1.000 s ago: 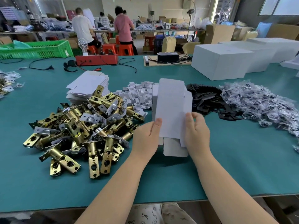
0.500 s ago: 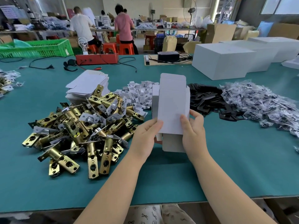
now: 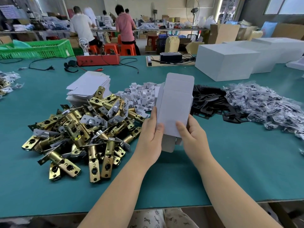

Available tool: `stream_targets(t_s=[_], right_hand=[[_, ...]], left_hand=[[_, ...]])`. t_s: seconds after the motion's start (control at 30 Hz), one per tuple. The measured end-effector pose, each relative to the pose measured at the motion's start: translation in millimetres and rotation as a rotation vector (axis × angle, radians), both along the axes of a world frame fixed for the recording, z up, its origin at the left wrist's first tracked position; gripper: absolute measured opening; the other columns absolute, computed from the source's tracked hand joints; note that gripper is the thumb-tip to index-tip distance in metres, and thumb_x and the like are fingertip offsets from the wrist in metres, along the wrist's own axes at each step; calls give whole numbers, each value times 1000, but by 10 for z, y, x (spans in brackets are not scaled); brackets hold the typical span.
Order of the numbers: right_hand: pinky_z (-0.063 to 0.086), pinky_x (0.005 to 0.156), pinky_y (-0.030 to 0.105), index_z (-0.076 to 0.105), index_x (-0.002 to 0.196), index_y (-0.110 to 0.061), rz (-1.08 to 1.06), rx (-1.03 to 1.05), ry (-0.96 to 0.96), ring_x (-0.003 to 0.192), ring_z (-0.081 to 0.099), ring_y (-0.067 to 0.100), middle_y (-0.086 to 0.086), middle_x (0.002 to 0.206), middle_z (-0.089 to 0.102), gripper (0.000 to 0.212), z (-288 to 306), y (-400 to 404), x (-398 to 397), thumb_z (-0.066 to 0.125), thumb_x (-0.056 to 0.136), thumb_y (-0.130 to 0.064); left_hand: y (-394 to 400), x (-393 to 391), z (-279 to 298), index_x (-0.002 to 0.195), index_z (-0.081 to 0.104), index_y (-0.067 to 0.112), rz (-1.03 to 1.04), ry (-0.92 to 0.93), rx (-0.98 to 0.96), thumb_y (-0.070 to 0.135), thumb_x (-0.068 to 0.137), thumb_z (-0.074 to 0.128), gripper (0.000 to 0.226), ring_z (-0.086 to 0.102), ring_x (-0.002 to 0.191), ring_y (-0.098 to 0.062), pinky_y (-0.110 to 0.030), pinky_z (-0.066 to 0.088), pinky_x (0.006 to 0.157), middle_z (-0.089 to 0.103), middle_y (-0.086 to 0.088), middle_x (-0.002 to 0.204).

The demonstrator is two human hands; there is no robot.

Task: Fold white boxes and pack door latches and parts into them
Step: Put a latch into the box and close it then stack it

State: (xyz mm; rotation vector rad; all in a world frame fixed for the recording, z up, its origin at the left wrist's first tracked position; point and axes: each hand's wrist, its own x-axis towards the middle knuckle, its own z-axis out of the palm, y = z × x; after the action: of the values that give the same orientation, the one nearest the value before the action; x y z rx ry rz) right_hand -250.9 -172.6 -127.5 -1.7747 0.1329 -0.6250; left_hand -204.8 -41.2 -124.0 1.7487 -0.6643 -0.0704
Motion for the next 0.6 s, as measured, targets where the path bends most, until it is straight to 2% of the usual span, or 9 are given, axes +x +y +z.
stream_targets(t_s=[0.07, 0.13, 0.2, 0.27, 0.33, 0.4, 0.5, 0.57, 0.6], right_hand=[[47, 68, 13, 50, 119, -41, -10, 39, -32, 86, 60, -7, -31, 98, 65, 29, -1, 11, 3, 50, 90, -42], [46, 72, 10, 48, 132, -28, -38, 63, -50, 88, 59, -8, -25, 100, 65, 38, -14, -2, 15, 52, 95, -37], [45, 69, 10, 50, 132, -25, -41, 84, -42, 87, 58, -8, -22, 104, 64, 38, -6, -24, 21, 50, 96, -37], [44, 63, 12, 50, 123, -38, -43, 143, -39, 83, 60, -5, -18, 100, 66, 34, 15, -45, 15, 50, 89, -44], [47, 61, 19, 43, 113, -53, -59, 188, -49, 81, 62, 1, -13, 93, 68, 32, 47, -62, 5, 53, 83, -48], [47, 58, 27, 42, 112, -59, -57, 188, -63, 82, 63, 7, -9, 94, 67, 35, 71, -85, -13, 55, 81, -47], [48, 56, 20, 46, 118, -64, 68, 241, -116, 85, 65, 2, -19, 108, 66, 52, 109, -141, -55, 63, 79, -33], [49, 65, 16, 50, 124, -59, 236, 262, -132, 96, 63, -2, -24, 124, 60, 65, 110, -215, -96, 70, 72, -25], [51, 76, 18, 50, 127, -55, 336, 289, -119, 109, 60, 0, -21, 132, 56, 70, 109, -250, -115, 72, 69, -22]], left_hand=[[6, 8, 8, 146, 17, 39, -45, 75, -107, 22, 106, 32, 46, 37, 118, 21, -5, 32, 99, 40, 26, 131], [9, 2, 28, 149, 23, 31, -95, 129, -173, 19, 106, 34, 47, 36, 131, 13, -14, 31, 110, 39, 20, 146], [14, 3, 36, 150, 25, 31, -102, 136, -181, 22, 104, 40, 49, 37, 132, 11, -21, 31, 114, 41, 17, 149], [41, 17, 48, 142, 28, 46, -109, 158, -188, 28, 100, 47, 50, 52, 120, 6, -24, 41, 107, 61, 19, 127], [91, 51, 64, 132, 35, 55, -150, 189, -197, 27, 99, 53, 48, 60, 111, 0, -25, 48, 99, 69, 18, 111], [157, 73, 98, 129, 41, 56, -216, 209, -193, 22, 94, 59, 52, 63, 109, -2, -18, 51, 89, 71, 14, 111], [232, 110, 121, 132, 44, 51, -304, 249, -163, 17, 83, 68, 65, 64, 112, -11, -22, 52, 89, 71, 5, 118], [256, 131, 119, 137, 43, 42, -320, 287, -202, 13, 80, 72, 71, 65, 112, -16, -25, 53, 88, 70, 0, 119], [260, 142, 113, 138, 44, 37, -311, 301, -237, 12, 78, 73, 71, 66, 110, -19, -25, 53, 86, 71, -4, 117]])
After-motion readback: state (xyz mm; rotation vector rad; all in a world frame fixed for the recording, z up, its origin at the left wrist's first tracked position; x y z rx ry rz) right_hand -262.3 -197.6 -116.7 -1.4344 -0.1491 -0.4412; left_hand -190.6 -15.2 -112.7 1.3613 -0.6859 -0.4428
